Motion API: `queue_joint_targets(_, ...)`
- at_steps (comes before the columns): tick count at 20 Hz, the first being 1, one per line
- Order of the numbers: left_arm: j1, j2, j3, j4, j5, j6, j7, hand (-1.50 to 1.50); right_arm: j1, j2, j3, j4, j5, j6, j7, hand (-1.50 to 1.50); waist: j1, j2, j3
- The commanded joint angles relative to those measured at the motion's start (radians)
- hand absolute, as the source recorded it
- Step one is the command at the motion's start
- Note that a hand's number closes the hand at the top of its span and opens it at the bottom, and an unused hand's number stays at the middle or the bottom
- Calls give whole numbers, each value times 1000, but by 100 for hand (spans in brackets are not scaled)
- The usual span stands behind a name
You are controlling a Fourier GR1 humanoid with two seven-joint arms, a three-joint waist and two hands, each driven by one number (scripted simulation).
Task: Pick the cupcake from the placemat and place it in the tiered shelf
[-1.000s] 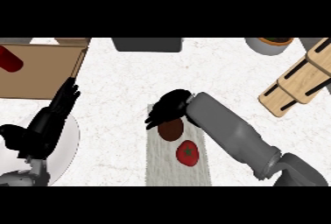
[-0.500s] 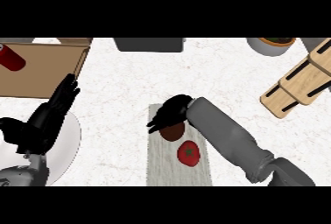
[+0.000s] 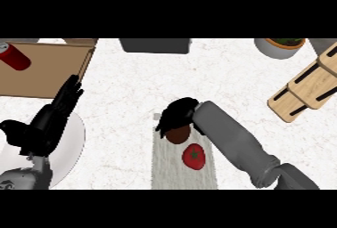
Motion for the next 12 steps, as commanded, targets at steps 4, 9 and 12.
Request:
queue_joint_targets(4, 35, -26, -21, -64, -15, 2, 16, 0, 35, 4, -53, 70, -14, -191, -73, 150, 4, 16, -2)
queue_joint_targets(9, -9, -1, 22, -9, -2, -24, 21, 0, 0, 4, -117, 40, -64, -223, -109, 150, -6, 13, -2)
queue_joint_targets(12, 68, -24, 9, -21, -25, -2, -25, 0, 81, -56, -184, 8, -126, -221, -60, 150, -39, 1, -3)
